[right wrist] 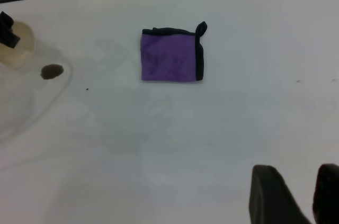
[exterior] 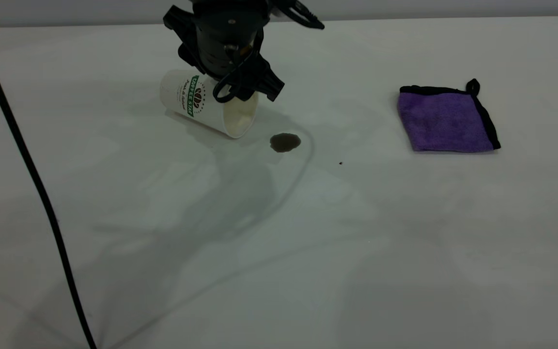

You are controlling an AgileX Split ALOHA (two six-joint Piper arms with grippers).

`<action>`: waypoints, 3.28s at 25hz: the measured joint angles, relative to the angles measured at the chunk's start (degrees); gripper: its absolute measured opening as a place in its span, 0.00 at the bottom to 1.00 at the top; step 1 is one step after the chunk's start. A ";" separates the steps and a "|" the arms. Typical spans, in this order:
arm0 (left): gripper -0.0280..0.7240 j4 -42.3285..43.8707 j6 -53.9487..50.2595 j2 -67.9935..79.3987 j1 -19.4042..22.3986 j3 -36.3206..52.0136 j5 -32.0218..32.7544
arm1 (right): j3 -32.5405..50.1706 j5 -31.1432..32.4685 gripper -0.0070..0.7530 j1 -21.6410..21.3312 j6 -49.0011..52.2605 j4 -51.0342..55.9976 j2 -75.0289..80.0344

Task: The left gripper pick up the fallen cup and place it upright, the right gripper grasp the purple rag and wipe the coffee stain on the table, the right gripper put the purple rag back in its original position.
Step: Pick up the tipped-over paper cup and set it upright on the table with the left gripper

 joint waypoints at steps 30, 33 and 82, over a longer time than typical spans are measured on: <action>0.04 -32.29 39.37 -12.18 13.50 -2.25 12.55 | 0.00 0.00 0.32 0.00 0.00 0.00 0.00; 0.04 -51.81 56.28 -11.56 19.90 -3.54 12.78 | 0.00 0.00 0.32 0.00 0.00 0.00 0.00; 0.60 -69.31 70.41 -6.45 27.54 -21.62 28.99 | 0.00 0.00 0.32 0.00 0.00 0.00 0.00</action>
